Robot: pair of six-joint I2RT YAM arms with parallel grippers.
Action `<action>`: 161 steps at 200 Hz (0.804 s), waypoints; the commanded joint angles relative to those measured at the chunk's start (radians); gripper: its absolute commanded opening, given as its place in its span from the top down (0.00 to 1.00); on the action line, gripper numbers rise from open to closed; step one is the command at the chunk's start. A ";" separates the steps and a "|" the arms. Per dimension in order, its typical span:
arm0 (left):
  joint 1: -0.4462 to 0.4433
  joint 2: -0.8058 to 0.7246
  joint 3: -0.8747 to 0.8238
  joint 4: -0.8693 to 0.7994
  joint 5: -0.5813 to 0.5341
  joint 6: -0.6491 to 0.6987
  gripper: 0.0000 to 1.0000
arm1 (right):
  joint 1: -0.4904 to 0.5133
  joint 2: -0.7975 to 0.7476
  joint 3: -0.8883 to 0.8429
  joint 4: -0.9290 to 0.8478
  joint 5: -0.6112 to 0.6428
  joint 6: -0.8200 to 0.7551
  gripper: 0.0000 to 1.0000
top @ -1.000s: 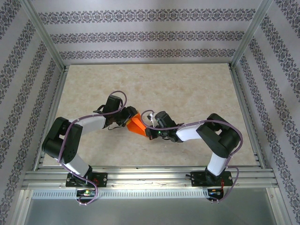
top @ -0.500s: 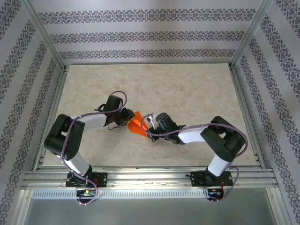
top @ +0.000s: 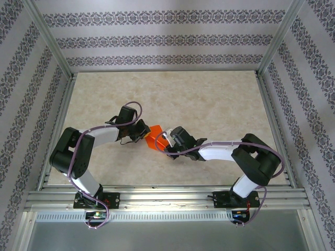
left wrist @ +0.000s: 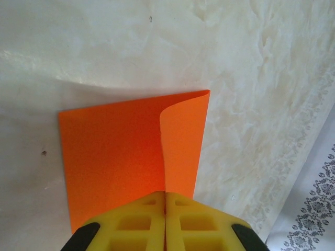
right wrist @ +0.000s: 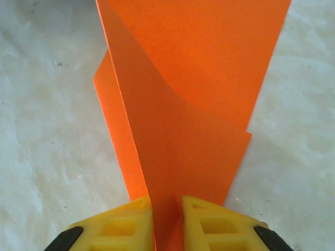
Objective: Fold a paper plane with a square sheet of paper (pick it up from the middle)
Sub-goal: Fourth fold the wing at the center of the table.
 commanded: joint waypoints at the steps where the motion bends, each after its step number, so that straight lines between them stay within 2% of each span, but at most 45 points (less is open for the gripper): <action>1: 0.016 -0.021 0.023 0.024 0.024 -0.015 0.93 | 0.019 -0.011 0.062 -0.121 0.087 -0.044 0.80; 28: 0.015 -0.017 0.023 0.029 0.026 -0.019 0.94 | 0.031 0.000 0.106 -0.198 0.118 -0.052 0.82; 100: 0.015 -0.008 0.022 0.053 0.033 -0.037 0.97 | 0.045 0.019 0.117 -0.221 0.127 -0.051 0.81; 114: 0.016 -0.005 0.020 0.060 0.036 -0.041 0.98 | 0.045 0.022 0.119 -0.219 0.123 -0.048 0.85; 144: 0.016 -0.004 0.022 0.057 0.032 -0.040 0.98 | 0.044 0.020 0.116 -0.207 0.114 -0.038 0.85; 161: 0.015 -0.004 0.022 0.054 0.030 -0.038 0.98 | 0.045 0.015 0.116 -0.204 0.110 -0.037 0.89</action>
